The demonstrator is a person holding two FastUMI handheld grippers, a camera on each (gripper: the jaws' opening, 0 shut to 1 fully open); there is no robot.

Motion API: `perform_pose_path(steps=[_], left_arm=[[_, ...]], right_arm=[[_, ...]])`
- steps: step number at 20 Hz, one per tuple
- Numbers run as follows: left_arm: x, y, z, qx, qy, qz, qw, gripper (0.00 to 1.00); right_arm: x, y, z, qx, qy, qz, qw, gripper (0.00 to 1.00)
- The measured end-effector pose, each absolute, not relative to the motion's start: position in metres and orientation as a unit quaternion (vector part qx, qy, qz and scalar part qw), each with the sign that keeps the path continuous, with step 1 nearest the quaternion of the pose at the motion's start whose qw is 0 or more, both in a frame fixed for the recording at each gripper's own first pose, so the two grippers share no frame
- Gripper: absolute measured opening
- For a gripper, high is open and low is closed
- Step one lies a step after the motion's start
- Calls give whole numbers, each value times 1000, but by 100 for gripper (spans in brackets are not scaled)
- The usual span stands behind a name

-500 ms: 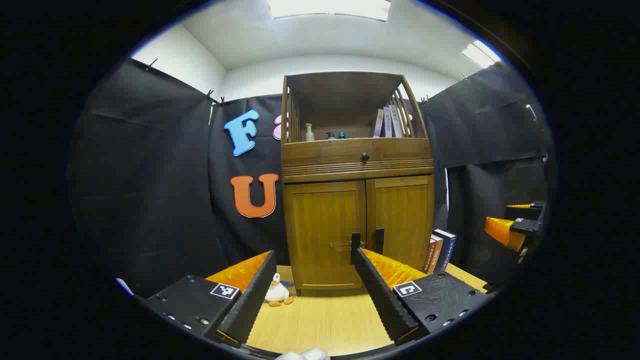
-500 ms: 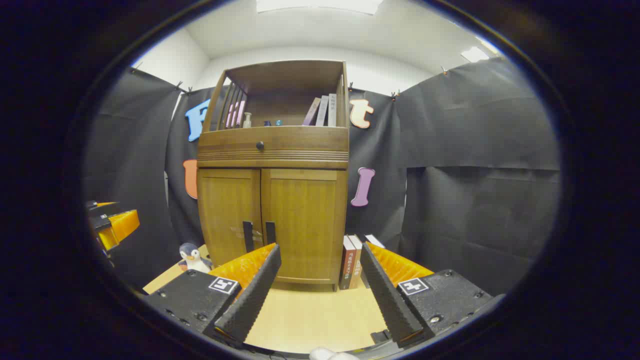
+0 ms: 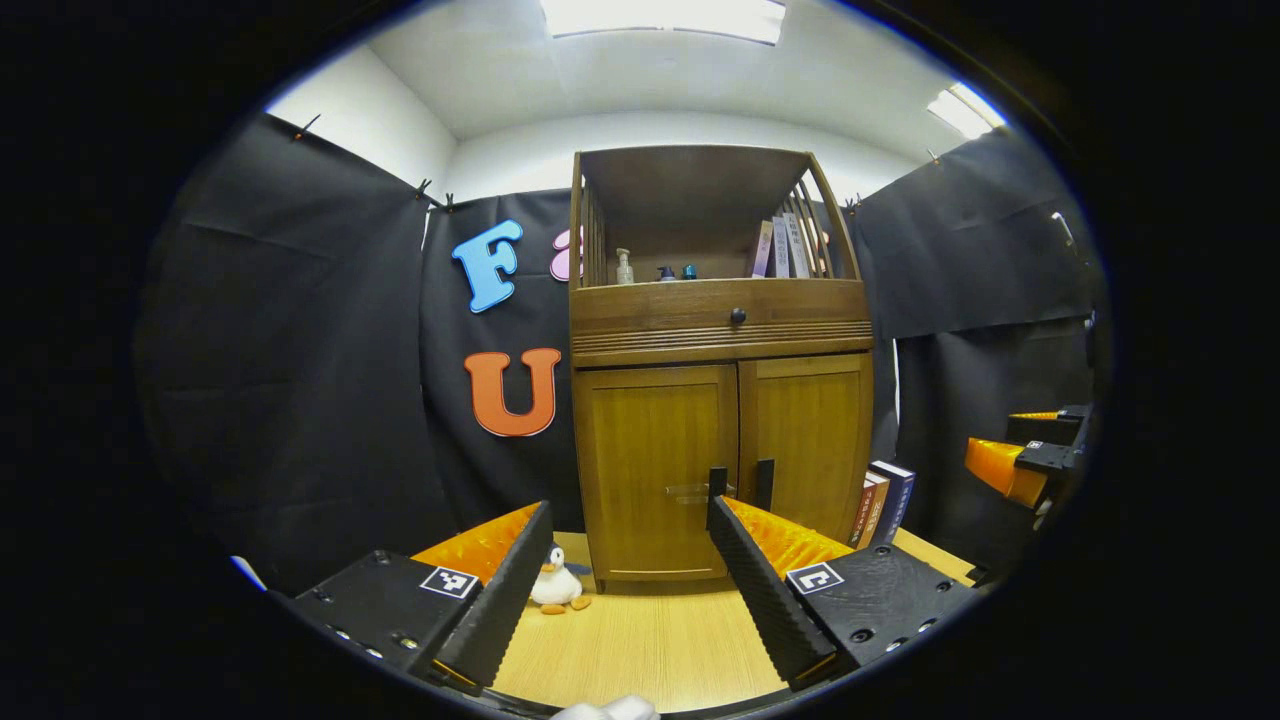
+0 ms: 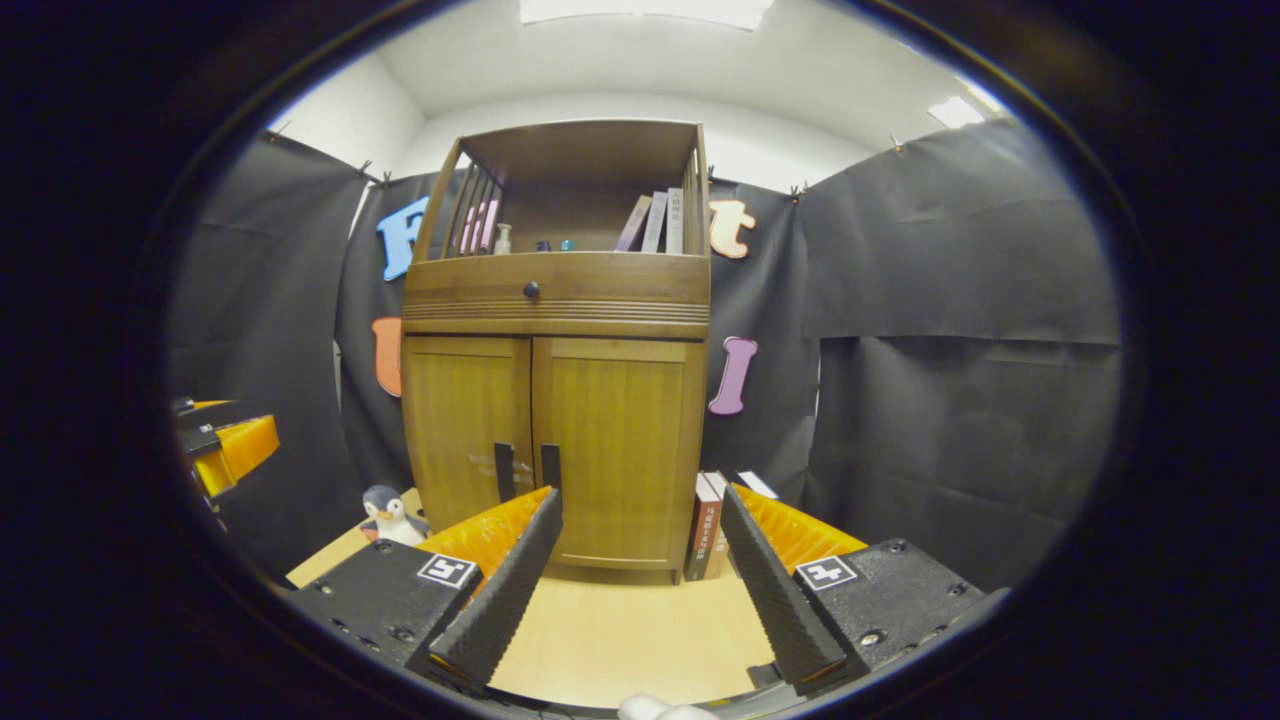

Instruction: Open the right door of the double-door shoe cabinet with the right hand, and open the left door with the left hand.

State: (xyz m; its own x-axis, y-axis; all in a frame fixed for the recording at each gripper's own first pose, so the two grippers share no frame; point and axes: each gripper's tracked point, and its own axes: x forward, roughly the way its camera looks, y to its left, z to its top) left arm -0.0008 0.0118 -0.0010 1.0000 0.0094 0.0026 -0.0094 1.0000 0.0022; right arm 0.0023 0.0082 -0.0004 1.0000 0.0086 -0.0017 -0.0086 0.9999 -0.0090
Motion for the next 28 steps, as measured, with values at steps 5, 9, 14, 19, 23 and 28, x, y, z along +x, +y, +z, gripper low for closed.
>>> perform_pose_path(steps=[5,9,14,19,23,28], left_arm=[[-3,13,-4,1,1,0,1000,96],[-6,13,-5,-4,5,-8,1000,96],[-12,16,-8,-2,7,-1,1000,96],[-14,16,-13,-12,16,12,1000,96],[-11,21,-13,-7,22,36,999,96],[-8,31,-15,-5,33,81,996,96]], right_arm=[[4,10,-3,-8,1,2,1000,100],[11,12,-14,-15,10,-4,1000,100],[35,19,-18,-20,12,-2,1000,100],[92,46,-27,-24,11,23,999,100],[151,71,-43,-28,20,41,999,100],[224,103,-67,-13,37,66,997,100]])
